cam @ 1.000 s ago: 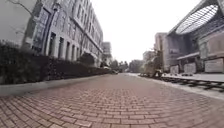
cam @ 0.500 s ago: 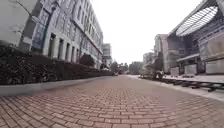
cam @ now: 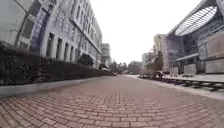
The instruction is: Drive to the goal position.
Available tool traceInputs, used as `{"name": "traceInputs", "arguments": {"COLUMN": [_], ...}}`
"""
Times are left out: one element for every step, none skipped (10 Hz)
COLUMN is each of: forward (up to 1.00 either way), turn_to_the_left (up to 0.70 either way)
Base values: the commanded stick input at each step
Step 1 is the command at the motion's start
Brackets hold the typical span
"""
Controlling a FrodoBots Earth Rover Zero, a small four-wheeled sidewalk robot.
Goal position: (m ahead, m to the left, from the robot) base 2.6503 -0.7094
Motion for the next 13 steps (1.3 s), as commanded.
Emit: {"name": "traceInputs", "arguments": {"forward": [0.45, 0.45, 0.45, 0.45, 0.45, 0.45, 0.45, 0.45, 0.45, 0.45, 0.45, 0.45, 0.45], "turn_to_the_left": [0.00, 0.00, 0.00, 0.00, 0.00, 0.00, 0.00, 0.00, 0.00, 0.00, 0.00, 0.00, 0.00]}}
